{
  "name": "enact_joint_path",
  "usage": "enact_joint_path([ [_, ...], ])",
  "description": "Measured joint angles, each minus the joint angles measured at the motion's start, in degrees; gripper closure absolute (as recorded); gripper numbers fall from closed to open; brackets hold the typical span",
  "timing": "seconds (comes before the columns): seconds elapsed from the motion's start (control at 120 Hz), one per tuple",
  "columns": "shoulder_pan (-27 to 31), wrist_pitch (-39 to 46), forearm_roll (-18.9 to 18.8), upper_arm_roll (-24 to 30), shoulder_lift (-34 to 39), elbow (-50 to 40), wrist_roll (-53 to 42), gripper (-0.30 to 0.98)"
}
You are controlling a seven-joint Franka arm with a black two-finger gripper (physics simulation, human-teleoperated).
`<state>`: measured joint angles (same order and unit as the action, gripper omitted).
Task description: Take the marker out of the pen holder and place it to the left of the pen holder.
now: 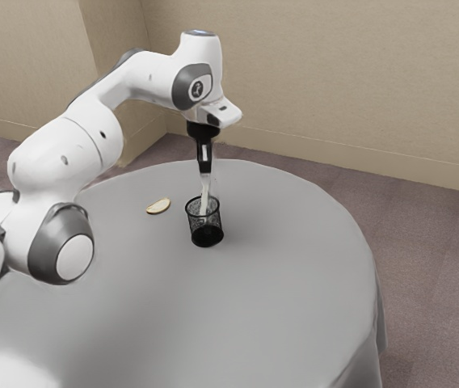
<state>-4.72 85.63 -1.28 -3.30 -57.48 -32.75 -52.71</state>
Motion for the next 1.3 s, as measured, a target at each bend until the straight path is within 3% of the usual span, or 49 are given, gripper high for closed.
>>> enact_joint_path([
  [0.208,0.21,-4.91,-0.42,0.06,21.12,-11.76,-0.09,0.78],
  [0.3,0.55,-8.54,-0.46,-1.13,24.28,-13.25,-0.05,0.79],
  [0.508,0.75,-21.67,-0.08,-10.37,14.56,-9.52,0.86,0.79],
  [0.733,2.63,-31.15,1.01,-11.89,4.05,-3.8,2.46,0.79],
  [0.983,4.75,-34.2,1.64,-12.76,-3.62,2.12,3.99,0.79],
  [1.3,5.33,-33.22,1.73,-12.81,-8.76,2.76,5.21,0.79],
])
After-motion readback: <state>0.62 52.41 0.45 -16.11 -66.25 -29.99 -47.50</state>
